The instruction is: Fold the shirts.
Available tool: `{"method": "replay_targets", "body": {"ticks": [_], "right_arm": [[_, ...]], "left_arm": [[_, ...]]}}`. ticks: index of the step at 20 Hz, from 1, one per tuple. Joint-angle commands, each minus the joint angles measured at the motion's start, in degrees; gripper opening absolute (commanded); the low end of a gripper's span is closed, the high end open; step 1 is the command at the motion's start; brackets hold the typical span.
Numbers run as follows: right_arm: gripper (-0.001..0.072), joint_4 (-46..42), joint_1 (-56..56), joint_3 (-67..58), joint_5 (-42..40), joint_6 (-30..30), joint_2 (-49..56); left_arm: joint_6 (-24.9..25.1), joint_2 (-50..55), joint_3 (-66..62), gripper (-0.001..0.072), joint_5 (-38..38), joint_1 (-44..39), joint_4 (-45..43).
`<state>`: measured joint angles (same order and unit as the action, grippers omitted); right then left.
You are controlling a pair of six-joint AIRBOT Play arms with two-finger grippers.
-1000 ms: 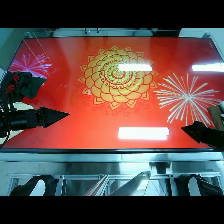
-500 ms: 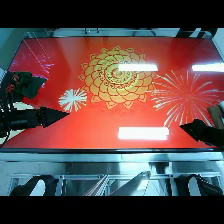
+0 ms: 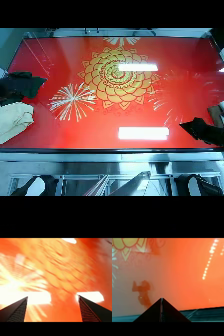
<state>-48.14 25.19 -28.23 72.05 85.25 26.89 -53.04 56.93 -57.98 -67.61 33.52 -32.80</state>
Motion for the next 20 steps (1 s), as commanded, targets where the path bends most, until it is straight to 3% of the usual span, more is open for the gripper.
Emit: {"method": "replay_targets", "body": {"ticks": [1,4,7,14,18,19,20], "right_arm": [[0.0029,0.0,0.0,0.0,-1.8,0.0,0.0],[0.0029,0.0,0.0,0.0,-4.7,0.0,0.0],[0.0029,0.0,0.0,0.0,-6.1,0.0,0.0],[0.0029,1.1,0.0,0.0,-6.1,0.0,0.0],[0.0030,3.0,0.0,0.0,-6.1,0.0,0.0],[0.0029,3.0,0.0,0.0,-6.1,0.0,0.0],[0.0029,3.0,0.0,0.0,-6.1,0.0,0.0]], "left_arm": [[-0.1,11.8,-9.2,0.0711,11.1,11.7,-6.2],[4.2,24.5,-16.3,0.0711,10.3,15.3,-9.9],[4.2,35.4,-23.1,0.0710,10.3,14.5,-14.3],[4.0,53.8,-38.6,0.0710,8.8,8.2,-15.2],[0.4,59.7,-46.8,0.0709,6.5,4.1,-28.3],[-0.1,60.4,-48.1,0.0687,6.1,3.1,-31.5],[-0.1,60.6,-48.9,0.0565,6.1,2.1,-33.4]]}}
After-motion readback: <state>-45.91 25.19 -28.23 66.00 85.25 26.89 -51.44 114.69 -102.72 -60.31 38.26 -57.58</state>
